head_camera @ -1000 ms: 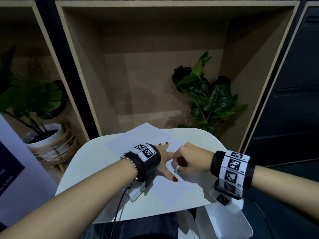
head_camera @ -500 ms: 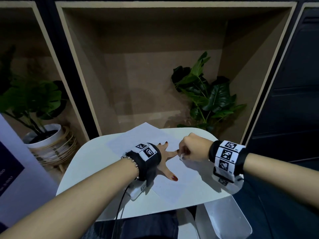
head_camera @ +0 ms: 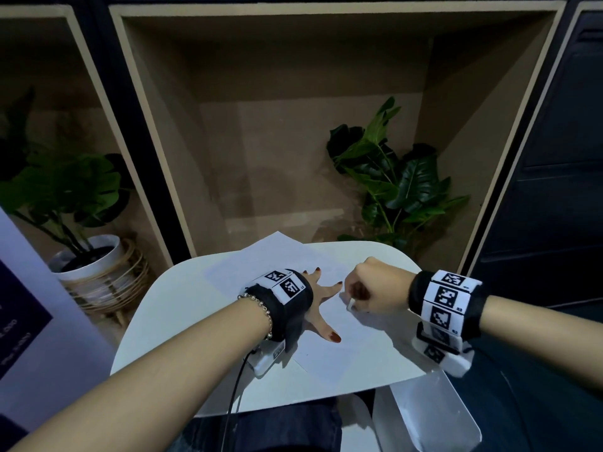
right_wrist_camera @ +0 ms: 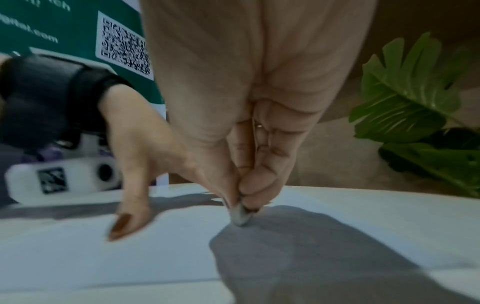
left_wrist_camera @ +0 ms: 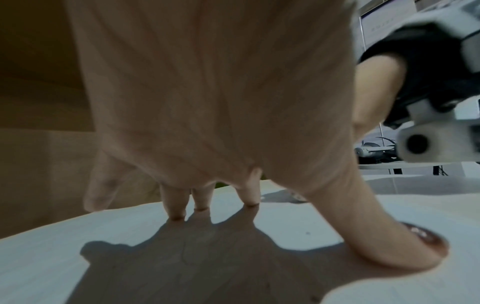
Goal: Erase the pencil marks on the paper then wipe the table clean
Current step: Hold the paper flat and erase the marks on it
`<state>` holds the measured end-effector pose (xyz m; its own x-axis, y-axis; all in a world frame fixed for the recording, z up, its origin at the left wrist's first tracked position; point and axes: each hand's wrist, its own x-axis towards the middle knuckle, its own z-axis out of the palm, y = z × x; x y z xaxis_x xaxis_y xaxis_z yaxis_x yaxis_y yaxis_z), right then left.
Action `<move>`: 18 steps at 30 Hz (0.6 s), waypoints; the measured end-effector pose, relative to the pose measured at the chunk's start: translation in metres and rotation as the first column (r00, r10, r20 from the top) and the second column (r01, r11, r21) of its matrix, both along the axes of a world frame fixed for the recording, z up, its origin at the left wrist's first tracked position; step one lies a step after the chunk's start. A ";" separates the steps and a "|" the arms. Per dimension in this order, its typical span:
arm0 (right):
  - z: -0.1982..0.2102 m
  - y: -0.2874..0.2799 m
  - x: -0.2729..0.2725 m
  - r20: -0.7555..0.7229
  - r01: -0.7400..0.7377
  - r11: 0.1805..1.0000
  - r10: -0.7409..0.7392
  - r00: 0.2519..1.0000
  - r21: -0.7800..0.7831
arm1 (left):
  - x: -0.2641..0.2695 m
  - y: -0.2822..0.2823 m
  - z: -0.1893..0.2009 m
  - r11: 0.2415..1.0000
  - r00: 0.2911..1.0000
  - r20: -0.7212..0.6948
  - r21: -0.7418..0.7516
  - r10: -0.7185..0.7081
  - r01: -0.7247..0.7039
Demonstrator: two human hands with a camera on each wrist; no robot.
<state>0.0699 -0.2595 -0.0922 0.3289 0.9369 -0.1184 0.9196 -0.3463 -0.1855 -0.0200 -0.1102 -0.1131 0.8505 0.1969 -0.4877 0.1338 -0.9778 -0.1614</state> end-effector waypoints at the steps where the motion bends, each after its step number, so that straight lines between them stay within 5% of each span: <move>1: -0.001 -0.003 -0.007 -0.040 -0.032 0.999 0.032 0.999 -0.013 | 0.002 0.001 -0.002 1.000 1.000 -0.001 0.012 0.000 0.000; 4: -0.002 -0.007 -0.012 -0.091 -0.092 0.995 0.088 0.992 -0.037 | 0.005 0.004 -0.006 0.999 1.000 -0.003 0.043 -0.004 0.004; 10: -0.001 -0.002 0.009 0.042 0.031 0.999 -0.032 0.999 0.013 | 0.008 0.004 -0.010 0.999 1.000 0.000 0.051 0.001 -0.001; 18: -0.002 -0.010 0.002 -0.071 -0.038 0.999 0.037 0.997 -0.014 | 0.011 0.009 -0.016 0.995 1.000 0.004 0.097 -0.012 0.012</move>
<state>0.0723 -0.2696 -0.0939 0.2843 0.9462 -0.1546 0.9166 -0.3155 -0.2456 -0.0089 -0.1016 -0.1293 0.8552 0.2327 -0.4631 0.1228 -0.9591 -0.2551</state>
